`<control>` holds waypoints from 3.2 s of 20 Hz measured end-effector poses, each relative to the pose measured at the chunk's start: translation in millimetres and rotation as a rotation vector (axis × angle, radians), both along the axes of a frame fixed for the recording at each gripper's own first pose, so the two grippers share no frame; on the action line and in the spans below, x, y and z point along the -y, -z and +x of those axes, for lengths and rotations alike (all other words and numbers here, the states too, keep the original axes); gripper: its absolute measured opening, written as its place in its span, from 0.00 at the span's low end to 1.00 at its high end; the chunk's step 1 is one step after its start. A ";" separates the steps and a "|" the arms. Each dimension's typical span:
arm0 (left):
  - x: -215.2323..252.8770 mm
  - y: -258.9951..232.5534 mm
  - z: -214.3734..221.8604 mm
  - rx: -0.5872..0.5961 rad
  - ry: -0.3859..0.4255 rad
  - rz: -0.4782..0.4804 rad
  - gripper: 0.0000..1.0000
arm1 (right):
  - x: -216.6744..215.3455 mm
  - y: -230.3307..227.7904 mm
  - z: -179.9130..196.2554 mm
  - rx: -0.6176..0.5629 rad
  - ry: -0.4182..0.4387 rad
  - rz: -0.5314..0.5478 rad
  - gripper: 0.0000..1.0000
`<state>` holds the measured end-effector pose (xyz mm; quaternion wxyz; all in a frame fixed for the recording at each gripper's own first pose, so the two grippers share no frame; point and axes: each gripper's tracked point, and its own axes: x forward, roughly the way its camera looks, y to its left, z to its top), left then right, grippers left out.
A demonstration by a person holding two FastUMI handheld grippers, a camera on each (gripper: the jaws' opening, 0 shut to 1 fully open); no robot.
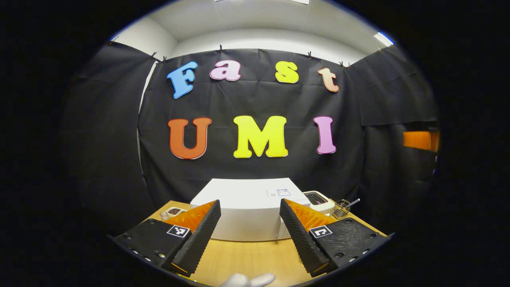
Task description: Open the microwave oven with the left hand, put the food in, and close the microwave oven.
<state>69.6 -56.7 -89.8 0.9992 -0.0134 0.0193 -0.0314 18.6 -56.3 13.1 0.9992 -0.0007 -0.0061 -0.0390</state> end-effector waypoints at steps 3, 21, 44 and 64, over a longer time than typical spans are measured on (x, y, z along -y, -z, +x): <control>29.9 43.4 22.4 -0.024 0.025 -0.012 0.93 | 22.3 -4.3 -5.8 -0.002 0.039 -0.040 1.00; 104.6 194.3 171.6 -0.174 -0.014 -0.024 0.73 | 108.1 28.4 -10.0 -0.146 0.196 -0.097 1.00; 80.4 203.6 91.9 -0.167 0.098 0.060 0.17 | 68.8 39.9 -5.3 -0.156 0.109 -0.088 0.92; -99.8 210.8 -65.0 -0.326 -0.122 0.083 0.31 | -57.4 90.8 -7.5 -0.230 -0.141 -0.022 1.00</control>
